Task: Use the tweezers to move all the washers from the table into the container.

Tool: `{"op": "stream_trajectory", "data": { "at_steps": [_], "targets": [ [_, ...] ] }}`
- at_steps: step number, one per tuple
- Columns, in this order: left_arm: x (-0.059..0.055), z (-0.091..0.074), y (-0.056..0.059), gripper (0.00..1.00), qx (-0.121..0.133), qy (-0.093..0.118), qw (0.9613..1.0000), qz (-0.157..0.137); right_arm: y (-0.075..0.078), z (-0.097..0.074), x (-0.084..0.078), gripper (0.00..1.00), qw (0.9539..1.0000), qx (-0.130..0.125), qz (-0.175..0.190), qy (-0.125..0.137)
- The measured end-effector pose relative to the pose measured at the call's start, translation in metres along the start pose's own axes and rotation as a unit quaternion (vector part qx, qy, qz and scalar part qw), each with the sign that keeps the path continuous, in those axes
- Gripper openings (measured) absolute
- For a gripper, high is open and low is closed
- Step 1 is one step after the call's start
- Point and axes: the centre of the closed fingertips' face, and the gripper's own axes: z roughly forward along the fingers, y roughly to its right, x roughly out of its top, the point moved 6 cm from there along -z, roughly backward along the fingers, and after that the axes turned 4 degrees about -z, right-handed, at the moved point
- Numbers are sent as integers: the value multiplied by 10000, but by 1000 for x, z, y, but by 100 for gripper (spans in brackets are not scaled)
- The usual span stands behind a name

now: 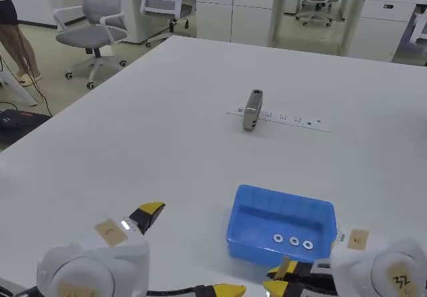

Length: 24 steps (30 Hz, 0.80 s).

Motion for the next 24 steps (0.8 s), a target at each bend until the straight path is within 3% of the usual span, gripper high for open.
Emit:
{"op": "stream_trajectory", "data": {
  "at_steps": [5,11,16,21,24],
  "targets": [
    [0,0,-1,98,15,20,10000,-22,3,-2,-3,2,9986,-7,506,167],
    [0,-1,-1,98,19,20,10000,-7,5,-8,2,3,9921,112,1153,484],
    [1,-1,0,98,4,28,10000,-17,11,-13,8,3,9882,125,1386,644],
    [1,-1,0,98,-3,28,10000,-19,14,-21,22,3,9800,251,1708,995],
    [1,0,0,98,-8,31,10000,-16,17,-23,27,3,9782,262,1753,1082]
  ]
}}
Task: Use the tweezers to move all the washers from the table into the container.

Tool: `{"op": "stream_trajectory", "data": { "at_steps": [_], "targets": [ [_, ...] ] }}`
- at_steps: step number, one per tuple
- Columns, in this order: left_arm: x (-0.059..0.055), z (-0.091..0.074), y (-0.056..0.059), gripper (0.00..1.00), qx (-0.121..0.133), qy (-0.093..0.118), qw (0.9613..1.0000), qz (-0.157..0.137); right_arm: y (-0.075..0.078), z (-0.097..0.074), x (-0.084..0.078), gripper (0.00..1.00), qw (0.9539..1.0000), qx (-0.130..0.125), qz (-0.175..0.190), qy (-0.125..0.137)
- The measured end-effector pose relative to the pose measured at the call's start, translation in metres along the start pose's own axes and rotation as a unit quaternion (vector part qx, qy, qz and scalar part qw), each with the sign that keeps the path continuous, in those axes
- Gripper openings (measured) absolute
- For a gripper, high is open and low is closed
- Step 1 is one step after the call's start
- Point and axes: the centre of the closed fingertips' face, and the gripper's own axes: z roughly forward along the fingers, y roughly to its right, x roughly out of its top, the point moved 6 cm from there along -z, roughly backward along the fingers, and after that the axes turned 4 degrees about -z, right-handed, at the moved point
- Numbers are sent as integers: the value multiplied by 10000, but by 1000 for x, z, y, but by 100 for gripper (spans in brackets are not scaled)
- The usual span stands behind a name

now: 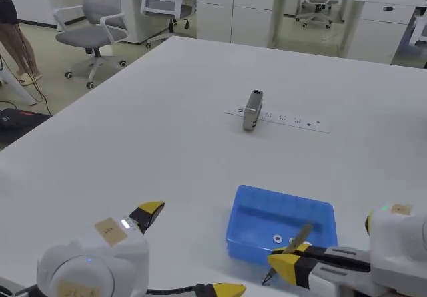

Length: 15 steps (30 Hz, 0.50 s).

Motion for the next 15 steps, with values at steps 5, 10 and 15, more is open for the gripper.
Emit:
{"op": "stream_trajectory", "data": {
  "at_steps": [5,10,15],
  "targets": [
    [0,0,0,98,-12,-20,10000,19,0,-1,8,3,10000,8,-19,96],
    [-1,1,1,98,-36,-26,10000,20,-1,-2,17,3,9998,28,-95,157],
    [-1,1,1,98,-43,-28,10000,28,2,-2,24,3,9996,-32,-200,179]
  ]
}}
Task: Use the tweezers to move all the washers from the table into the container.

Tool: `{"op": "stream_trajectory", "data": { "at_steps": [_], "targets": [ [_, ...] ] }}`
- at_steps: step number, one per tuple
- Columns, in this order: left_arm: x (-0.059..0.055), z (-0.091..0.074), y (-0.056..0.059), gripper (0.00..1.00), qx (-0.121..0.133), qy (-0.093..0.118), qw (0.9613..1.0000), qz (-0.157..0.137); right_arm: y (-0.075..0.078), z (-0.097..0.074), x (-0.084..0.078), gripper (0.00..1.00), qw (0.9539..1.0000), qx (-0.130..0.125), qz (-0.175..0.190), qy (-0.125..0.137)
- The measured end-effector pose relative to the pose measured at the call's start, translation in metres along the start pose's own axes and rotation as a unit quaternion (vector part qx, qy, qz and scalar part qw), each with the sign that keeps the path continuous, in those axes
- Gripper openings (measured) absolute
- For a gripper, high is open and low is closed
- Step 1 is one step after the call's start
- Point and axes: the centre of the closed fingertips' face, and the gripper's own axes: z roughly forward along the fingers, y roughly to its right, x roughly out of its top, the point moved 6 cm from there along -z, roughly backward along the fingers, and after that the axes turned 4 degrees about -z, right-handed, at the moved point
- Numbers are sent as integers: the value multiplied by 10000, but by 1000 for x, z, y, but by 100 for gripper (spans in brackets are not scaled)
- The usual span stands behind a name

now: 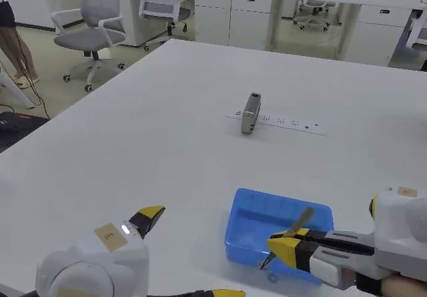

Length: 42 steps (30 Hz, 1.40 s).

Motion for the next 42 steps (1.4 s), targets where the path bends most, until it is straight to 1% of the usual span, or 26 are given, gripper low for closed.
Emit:
{"op": "stream_trajectory", "data": {
  "at_steps": [9,18,27,33,42],
  "targets": [
    [0,0,-1,98,9,16,10000,-14,8,4,12,3,9999,-67,-87,63],
    [0,-1,-2,98,34,39,10000,-38,20,12,16,3,9999,-119,-83,23],
    [0,-1,-2,97,53,43,10000,-63,33,23,13,3,9998,-197,71,-11],
    [1,-1,-2,97,65,49,9999,-76,41,30,8,3,9995,-253,113,-144],
    [0,-1,-3,97,68,46,9999,-74,58,39,-1,3,9986,-364,160,-354]
  ]
}}
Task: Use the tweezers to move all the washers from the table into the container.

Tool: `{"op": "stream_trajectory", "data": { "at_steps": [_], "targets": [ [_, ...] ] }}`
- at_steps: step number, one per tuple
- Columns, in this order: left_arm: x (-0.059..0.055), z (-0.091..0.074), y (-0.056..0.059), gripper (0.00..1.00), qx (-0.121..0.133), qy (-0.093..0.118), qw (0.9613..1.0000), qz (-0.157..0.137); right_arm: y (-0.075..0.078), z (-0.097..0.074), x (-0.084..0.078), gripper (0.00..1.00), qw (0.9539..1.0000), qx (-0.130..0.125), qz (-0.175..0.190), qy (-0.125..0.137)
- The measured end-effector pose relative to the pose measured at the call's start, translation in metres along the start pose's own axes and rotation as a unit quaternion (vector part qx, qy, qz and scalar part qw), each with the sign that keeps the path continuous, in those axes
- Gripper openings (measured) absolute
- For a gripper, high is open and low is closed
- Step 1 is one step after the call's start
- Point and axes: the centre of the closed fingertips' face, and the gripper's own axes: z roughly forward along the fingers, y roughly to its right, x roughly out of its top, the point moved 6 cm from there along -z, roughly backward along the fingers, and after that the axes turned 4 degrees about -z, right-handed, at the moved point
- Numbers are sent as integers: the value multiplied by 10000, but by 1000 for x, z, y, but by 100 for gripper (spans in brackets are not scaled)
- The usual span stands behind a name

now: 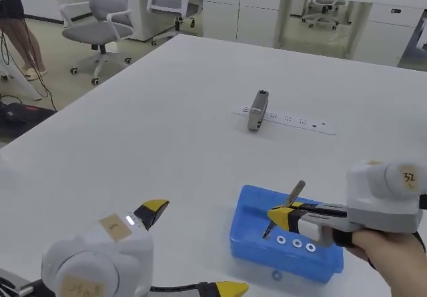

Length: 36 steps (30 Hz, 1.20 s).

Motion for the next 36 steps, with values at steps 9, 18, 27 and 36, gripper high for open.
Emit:
{"op": "stream_trajectory", "data": {
  "at_steps": [9,18,27,36],
  "targets": [
    [0,0,0,97,-1,-9,10000,-1,8,12,-4,3,9998,-89,-28,-173],
    [0,0,0,97,12,-3,10000,-2,6,24,-1,3,9994,-151,-185,-240],
    [0,0,0,97,-6,-2,10000,-15,11,29,-5,3,9975,-257,-502,-423],
    [0,0,0,97,-12,-23,10000,4,13,30,-8,3,9942,-321,-865,-560]
  ]
}}
